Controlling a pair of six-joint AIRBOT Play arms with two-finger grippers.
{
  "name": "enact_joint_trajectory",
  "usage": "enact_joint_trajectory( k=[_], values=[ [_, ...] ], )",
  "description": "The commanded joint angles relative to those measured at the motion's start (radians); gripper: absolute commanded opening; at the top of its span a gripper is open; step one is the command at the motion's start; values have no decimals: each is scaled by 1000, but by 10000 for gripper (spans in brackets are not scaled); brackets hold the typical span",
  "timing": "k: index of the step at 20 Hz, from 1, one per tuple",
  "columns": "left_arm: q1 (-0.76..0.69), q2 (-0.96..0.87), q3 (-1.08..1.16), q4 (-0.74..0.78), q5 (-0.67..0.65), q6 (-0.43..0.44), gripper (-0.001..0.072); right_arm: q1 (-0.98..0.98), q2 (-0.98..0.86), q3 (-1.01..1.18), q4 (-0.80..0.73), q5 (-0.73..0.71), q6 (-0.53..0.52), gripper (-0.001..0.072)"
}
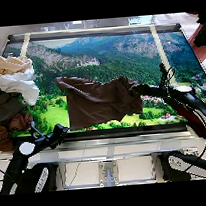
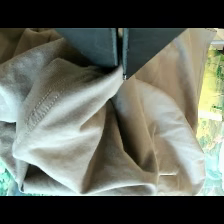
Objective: Fold the shirts.
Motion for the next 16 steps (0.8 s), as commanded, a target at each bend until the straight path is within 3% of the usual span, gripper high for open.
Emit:
enact_joint_trajectory(
  k=[1, 9, 16],
  values=[
    [-1, 0, -2, -16, 25, 21, 369, 0, 2, 1, 1, 0, 0, 30],
    [-46, -4, -2, -19, 56, 60, 363, 0, 2, 1, 1, -2, 0, 30],
    [-175, -196, -2, -90, 260, 62, 354, 0, 2, 1, 1, 12, 0, 30]
  ],
)
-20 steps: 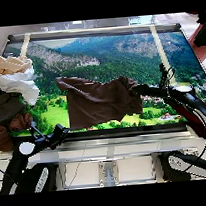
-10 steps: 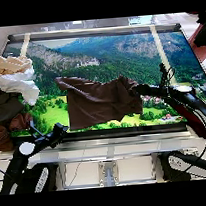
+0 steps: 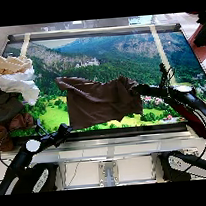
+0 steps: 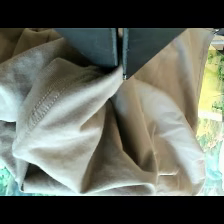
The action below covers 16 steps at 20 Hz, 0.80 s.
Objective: Fold the shirts.
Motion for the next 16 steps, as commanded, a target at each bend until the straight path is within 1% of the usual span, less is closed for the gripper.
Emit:
enact_joint_trajectory(
  k=[1, 4, 6, 7, 8, 12, 13, 14, 15, 16],
  values=[
    [-29, -55, 0, -37, 119, 3, 352, 0, 1, 1, 0, 7, -1, 30],
    [-29, -61, 0, -71, 128, 5, 344, 0, 1, 1, -1, -6, -1, 30],
    [-29, -91, 0, -135, 128, 60, 338, 1, 1, 1, 0, -6, -1, 30],
    [-29, -114, 0, -193, 129, 113, 194, 1, 1, 1, 0, -2, 0, 30],
    [-29, -139, 0, -275, 134, 211, 20, 1, 1, 1, 1, 3, 0, 30],
    [-29, -164, 26, -668, 143, 575, 14, 0, 11, 1, 8, 37, 2, 28],
    [-28, -163, 63, -772, 144, 686, 14, 0, 28, 1, -5, 44, 24, 28],
    [-26, -163, 118, -861, 143, 809, 14, -4, 63, 1, -48, 53, 58, 28],
    [-26, -163, 200, -927, 138, 956, 14, -20, 114, 1, -123, 78, 106, 28],
    [-26, -162, 291, -949, 139, 1070, 13, -46, 177, 1, -209, 111, 172, 28]
  ],
)
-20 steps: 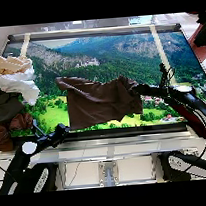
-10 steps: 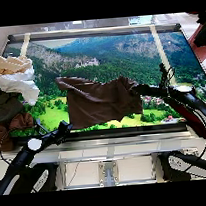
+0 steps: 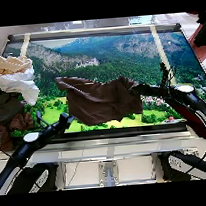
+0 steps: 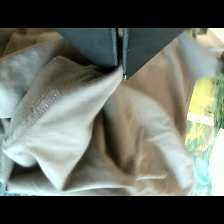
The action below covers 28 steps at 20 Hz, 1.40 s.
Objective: Fold the shirts.
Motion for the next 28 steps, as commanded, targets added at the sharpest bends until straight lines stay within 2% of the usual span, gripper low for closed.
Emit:
enact_joint_trajectory(
  k=[1, 4, 6, 9, 12, 15, 17, 18, 20, 21, 22, 23, 25, 26, 28],
  values=[
    [6, -3, 255, -231, -4, 447, 13, -69, 179, 1, -242, 101, 197, 28],
    [36, 5, 550, -216, -5, 531, 12, -219, 474, 37, -449, 278, 376, 28],
    [37, 38, 723, -127, 5, 569, 12, -304, 657, 120, -596, 377, 469, 27],
    [37, 134, 921, 52, 17, 540, 11, -370, 855, 310, -734, 374, 546, 24],
    [37, 241, 1050, 178, 39, 463, 10, -377, 883, 517, -765, 348, 566, 24],
    [37, 272, 1169, 426, 18, 293, 9, -377, 834, 680, -723, 284, 570, 24],
    [37, 242, 1221, 665, -19, 100, 9, -377, 755, 735, -561, 248, 541, 23],
    [37, 211, 1231, 800, -50, -10, 9, -377, 694, 740, -430, 248, 496, 23],
    [37, 114, 1231, 1058, -139, -226, 9, -377, 542, 740, -219, 282, 433, 24],
    [37, 42, 1231, 1178, -193, -327, 9, -373, 459, 740, -174, 302, 430, 24],
    [37, -35, 1231, 1256, -237, -387, 9, -356, 367, 740, -175, 323, 430, 25],
    [37, -122, 1231, 1309, -267, -412, 9, -327, 280, 735, -194, 346, 430, 25],
    [37, -294, 1231, 1367, -267, -423, 9, -220, 103, 689, -283, 347, 430, 25],
    [37, -371, 1231, 1398, -253, -447, 9, -161, 23, 658, -334, 320, 430, 25],
    [37, -529, 1231, 1506, -220, -557, 9, -40, -140, 607, -449, 209, 430, 25]
  ],
)
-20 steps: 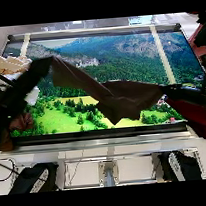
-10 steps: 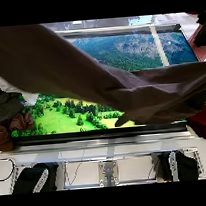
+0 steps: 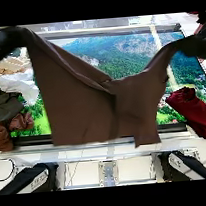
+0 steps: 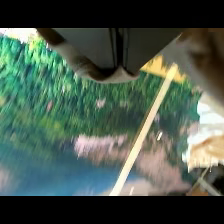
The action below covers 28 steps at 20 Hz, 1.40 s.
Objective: Fold the shirts.
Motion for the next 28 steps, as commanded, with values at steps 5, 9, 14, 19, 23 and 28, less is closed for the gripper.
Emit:
enact_joint_trajectory(
  k=[5, 9, 14, 19, 23, 28],
  values=[
    [1, -443, 5, 415, 177, -473, 10, 332, -533, -82, -104, -602, -3, 26],
    [1, -488, 5, 391, 366, -543, 244, 404, -616, -82, -42, -1001, 8, 152],
    [61, -401, 108, 381, 306, -533, 650, 257, -517, -37, -134, -822, 8, 477],
    [201, -130, 105, 402, -68, -248, 649, -79, -298, -43, -305, -379, 96, 477],
    [297, 105, -221, 377, -241, -230, 649, -219, -182, -227, -299, -188, 66, 478],
    [299, 520, -966, 21, -11, -452, 649, -209, -148, -624, 18, -201, -74, 480]
  ],
)
